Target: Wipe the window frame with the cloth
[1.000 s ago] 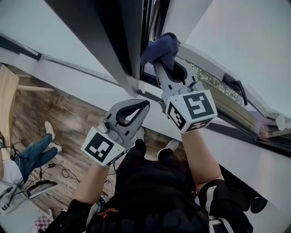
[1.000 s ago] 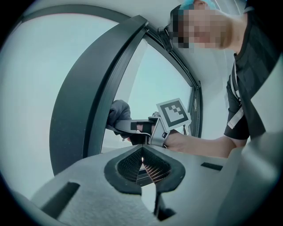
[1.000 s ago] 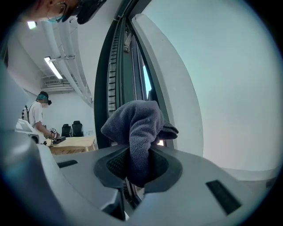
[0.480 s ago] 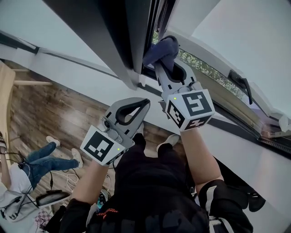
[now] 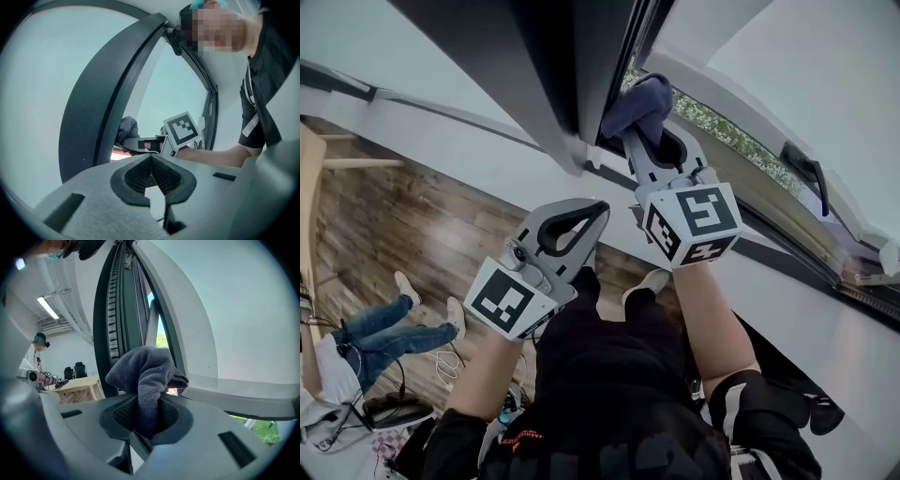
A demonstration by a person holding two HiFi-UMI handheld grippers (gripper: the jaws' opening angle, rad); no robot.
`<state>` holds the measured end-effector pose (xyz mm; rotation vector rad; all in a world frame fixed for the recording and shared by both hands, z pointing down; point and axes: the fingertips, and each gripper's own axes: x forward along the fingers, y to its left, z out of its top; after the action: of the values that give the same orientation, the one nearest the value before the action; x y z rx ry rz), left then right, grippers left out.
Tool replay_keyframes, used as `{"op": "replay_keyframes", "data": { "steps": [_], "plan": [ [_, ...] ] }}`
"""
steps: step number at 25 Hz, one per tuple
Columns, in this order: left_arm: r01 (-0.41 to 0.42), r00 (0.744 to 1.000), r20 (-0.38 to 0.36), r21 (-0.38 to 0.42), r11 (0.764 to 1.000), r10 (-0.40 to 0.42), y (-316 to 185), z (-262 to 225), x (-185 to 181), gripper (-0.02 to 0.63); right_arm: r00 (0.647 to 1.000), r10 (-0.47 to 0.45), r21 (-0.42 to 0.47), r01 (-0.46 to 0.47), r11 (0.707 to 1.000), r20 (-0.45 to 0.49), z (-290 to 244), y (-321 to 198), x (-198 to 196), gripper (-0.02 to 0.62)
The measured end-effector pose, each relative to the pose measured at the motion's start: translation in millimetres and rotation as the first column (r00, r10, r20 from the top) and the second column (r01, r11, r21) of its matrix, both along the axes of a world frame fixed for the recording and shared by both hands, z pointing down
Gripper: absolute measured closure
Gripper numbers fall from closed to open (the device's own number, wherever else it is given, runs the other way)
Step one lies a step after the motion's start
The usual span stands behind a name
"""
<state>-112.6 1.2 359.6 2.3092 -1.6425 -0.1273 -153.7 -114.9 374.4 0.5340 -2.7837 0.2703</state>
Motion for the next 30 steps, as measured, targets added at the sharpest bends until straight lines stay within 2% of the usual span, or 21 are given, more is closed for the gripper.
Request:
{"op": "replay_keyframes", "data": {
  "steps": [4, 8, 11, 23, 26, 30],
  "plan": [
    [-0.001, 1.000, 0.009, 0.008, 1.000, 0.001, -2.2, 4.7, -3.8, 0.588, 1.000, 0.008, -0.008, -0.008, 1.000, -0.025, 10.7, -1.8, -0.9, 0.540],
    [0.000, 1.000, -0.020, -0.024, 1.000, 0.000, -2.1, 8.8, -5.1, 0.588, 0.999, 0.016, -0.014, -0.016, 1.000, -0.052, 18.6, -2.0, -2.5, 0.540],
    [0.000, 1.000, -0.005, 0.011, 1.000, 0.000, -4.1, 9.3, -8.2, 0.588, 0.997, 0.018, -0.017, -0.019, 1.000, -0.076, 25.6, -1.6, -2.6, 0.540],
    [-0.010, 1.000, -0.025, 0.022, 1.000, 0.011, -4.5, 17.6, -6.7, 0.588, 0.983, 0.005, -0.043, -0.013, 0.999, -0.183, 51.7, 5.3, 1.7, 0.540],
    [-0.023, 0.999, -0.030, -0.005, 1.000, 0.023, -6.2, 22.7, -5.2, 0.588, 0.979, 0.010, -0.047, -0.020, 0.999, -0.204, 58.0, 3.1, 4.8, 0.540],
    [-0.047, 0.999, -0.018, -0.003, 0.999, 0.047, -11.8, 24.0, -4.1, 0.588, 0.977, 0.027, -0.057, -0.040, 0.998, -0.211, 61.2, -2.1, 10.2, 0.540]
  ]
}}
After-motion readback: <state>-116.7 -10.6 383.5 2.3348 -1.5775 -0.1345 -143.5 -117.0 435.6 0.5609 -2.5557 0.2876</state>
